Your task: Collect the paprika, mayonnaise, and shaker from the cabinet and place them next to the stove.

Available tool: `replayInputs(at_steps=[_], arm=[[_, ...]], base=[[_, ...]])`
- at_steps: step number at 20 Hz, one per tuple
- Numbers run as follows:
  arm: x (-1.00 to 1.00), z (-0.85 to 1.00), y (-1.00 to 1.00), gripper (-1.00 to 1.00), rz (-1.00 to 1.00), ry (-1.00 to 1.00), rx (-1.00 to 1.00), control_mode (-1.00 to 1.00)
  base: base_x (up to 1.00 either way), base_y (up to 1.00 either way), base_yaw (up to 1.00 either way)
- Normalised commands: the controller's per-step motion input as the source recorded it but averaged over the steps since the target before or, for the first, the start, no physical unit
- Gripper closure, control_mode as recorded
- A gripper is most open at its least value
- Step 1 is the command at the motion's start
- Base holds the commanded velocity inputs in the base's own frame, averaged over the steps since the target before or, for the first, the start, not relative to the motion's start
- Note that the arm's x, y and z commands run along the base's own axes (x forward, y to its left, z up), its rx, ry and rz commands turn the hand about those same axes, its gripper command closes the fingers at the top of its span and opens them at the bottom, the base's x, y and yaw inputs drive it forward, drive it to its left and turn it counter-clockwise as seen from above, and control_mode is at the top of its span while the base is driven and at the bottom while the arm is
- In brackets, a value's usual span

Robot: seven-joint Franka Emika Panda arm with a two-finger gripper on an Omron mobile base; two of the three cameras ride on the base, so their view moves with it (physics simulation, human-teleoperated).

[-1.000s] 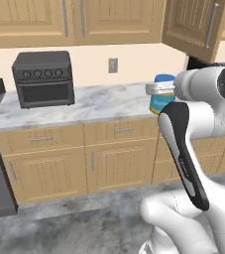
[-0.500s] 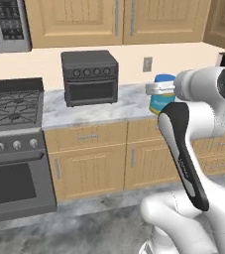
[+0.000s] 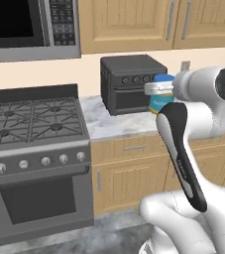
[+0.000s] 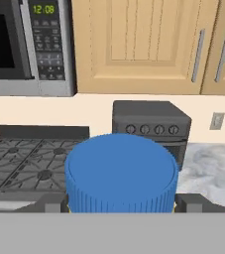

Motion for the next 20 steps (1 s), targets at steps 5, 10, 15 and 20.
replayInputs(at_steps=[5, 10, 15, 20], arm=[[0.00, 0.00, 0.00, 1.00, 0.00, 0.00, 0.00, 1.00], [0.00, 0.00, 0.00, 1.00, 0.00, 0.00, 0.00, 1.00], [0.00, 0.00, 0.00, 1.00, 0.00, 0.00, 0.00, 1.00], [0.00, 0.00, 0.00, 1.00, 0.00, 0.00, 0.00, 1.00]], base=[[0.84, 0.29, 0.00], [0.62, 0.15, 0.00], [0.39, 0.41, 0.00], [0.29, 0.53, 0.00]])
